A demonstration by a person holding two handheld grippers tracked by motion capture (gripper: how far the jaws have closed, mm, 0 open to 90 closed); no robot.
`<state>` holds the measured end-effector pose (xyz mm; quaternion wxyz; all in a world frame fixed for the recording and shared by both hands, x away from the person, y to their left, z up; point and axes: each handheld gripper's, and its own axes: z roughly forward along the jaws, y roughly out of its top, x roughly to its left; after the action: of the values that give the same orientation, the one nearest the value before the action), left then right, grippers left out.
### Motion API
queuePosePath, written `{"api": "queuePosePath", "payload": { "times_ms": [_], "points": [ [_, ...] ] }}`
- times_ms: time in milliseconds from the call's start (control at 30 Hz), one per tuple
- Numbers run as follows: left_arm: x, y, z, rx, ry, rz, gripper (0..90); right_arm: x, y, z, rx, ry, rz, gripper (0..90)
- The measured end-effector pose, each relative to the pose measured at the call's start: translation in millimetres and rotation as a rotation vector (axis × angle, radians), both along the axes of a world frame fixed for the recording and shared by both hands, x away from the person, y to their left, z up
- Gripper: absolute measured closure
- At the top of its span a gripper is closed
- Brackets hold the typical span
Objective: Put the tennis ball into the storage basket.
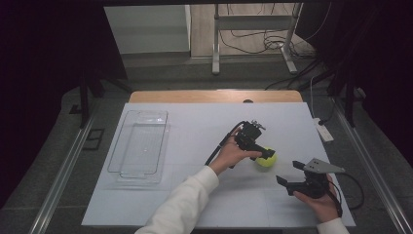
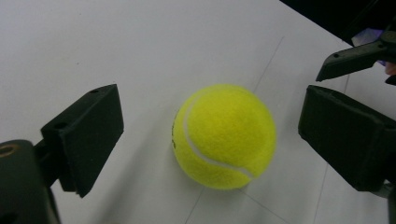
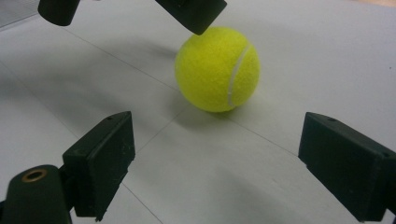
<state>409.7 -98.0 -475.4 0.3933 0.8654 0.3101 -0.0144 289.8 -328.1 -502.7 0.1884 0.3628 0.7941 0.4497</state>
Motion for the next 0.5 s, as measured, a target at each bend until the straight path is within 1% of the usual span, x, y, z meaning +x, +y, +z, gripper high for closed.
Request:
{"api": "queuePosePath", "payload": {
  "times_ms": [167, 500],
  "points": [
    [1.1, -2.5, -2.3, -0.001, 0.009, 0.006, 7.0, 0.1, 0.2, -0.2, -0.001, 0.000, 0.002, 11.4],
    [1.0, -10.8, -9.3, 0.016, 0.020, -0.013, 6.8, 0.3, 0.1, -0.8, -0.003, 0.003, 0.005, 11.3]
  ]
}}
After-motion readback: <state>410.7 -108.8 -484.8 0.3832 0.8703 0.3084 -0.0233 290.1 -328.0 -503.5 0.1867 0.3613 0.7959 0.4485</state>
